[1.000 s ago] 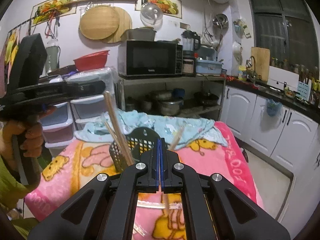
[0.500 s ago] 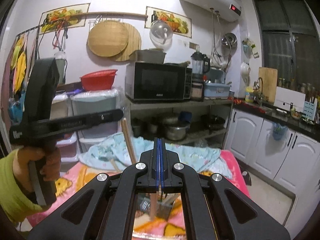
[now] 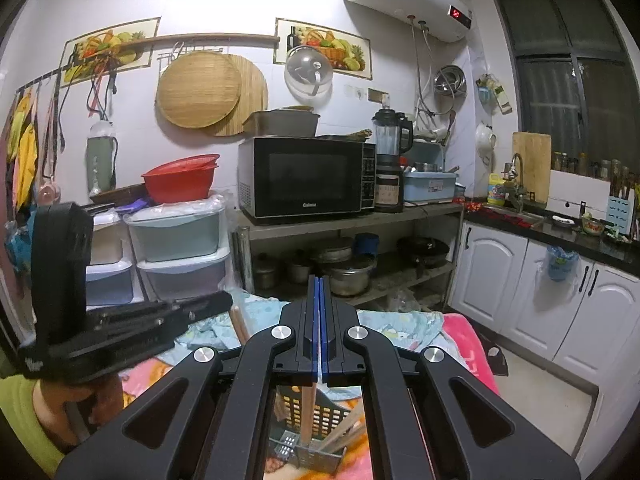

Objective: Organize utensils
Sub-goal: 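Open both tools to drop the chopsticks into the caddy, then move both open tools back down to the chopstick pile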

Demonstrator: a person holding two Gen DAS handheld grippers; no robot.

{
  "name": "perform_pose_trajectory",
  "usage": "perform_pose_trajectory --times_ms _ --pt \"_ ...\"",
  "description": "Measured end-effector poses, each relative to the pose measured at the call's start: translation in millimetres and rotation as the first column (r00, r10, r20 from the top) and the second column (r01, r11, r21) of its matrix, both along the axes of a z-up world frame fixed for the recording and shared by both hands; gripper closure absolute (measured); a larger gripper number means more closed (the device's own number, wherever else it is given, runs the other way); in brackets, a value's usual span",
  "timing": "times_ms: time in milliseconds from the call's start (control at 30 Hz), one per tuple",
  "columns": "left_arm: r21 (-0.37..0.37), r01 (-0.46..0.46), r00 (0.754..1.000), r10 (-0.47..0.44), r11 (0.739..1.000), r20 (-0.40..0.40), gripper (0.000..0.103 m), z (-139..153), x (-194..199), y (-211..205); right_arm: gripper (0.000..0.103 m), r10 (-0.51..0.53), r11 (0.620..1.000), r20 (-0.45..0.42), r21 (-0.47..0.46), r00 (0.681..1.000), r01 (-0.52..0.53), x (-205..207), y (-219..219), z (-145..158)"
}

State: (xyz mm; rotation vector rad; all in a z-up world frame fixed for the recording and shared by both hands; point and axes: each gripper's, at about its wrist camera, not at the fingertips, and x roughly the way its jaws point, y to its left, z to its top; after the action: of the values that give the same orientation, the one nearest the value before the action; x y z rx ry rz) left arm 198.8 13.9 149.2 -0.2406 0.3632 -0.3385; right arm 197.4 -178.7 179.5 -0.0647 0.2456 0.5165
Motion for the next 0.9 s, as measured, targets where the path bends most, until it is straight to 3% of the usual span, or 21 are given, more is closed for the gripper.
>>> perform_pose_trajectory --times_ms 367,400,433,467,500,533,633,800,867,900 --pt "-0.005 -0.011 0.999 0.010 1.000 -0.039 0.103 -22 8 5 0.101 -0.011 1.000 -0.094 -0.019 0.996 0.009 32 12 -29" --pt "-0.007 -0.015 0.999 0.014 1.000 -0.049 0.103 -25 9 6 0.098 -0.017 1.000 -0.102 -0.020 0.995 0.015 33 12 -32" --pt "-0.009 -0.024 0.998 0.023 1.000 -0.056 0.097 -27 10 8 0.091 -0.033 0.999 -0.110 -0.024 0.993 0.031 35 11 -36" --pt "-0.014 -0.026 0.998 0.026 1.000 -0.059 0.082 -29 9 9 0.068 -0.046 0.999 -0.116 -0.022 0.992 0.044 35 9 -39" --pt "-0.021 -0.034 0.998 0.032 0.999 -0.061 0.073 -30 8 12 0.053 -0.055 0.998 -0.118 -0.011 0.992 0.054 34 6 -42" --pt "-0.024 -0.042 0.997 0.040 0.999 -0.062 0.061 -31 7 14 0.053 -0.058 0.998 -0.115 -0.001 0.992 0.059 33 3 -43" --pt "-0.031 -0.059 0.997 0.057 0.998 -0.056 0.059 -31 2 19 0.053 -0.074 0.997 -0.107 -0.016 0.991 0.073 27 -3 -48" --pt "-0.049 -0.084 0.996 0.082 0.995 -0.041 0.036 -31 -11 27 0.048 -0.104 0.995 -0.113 -0.014 0.988 0.104 16 -18 -56" --pt "-0.064 -0.091 0.995 0.089 0.994 -0.037 0.020 -32 -15 30 0.045 -0.108 0.994 -0.124 -0.006 0.986 0.108 12 -23 -60" --pt "-0.070 -0.093 0.995 0.090 0.993 -0.036 0.018 -32 -17 31 0.044 -0.110 0.994 -0.128 -0.003 0.986 0.110 10 -25 -62"
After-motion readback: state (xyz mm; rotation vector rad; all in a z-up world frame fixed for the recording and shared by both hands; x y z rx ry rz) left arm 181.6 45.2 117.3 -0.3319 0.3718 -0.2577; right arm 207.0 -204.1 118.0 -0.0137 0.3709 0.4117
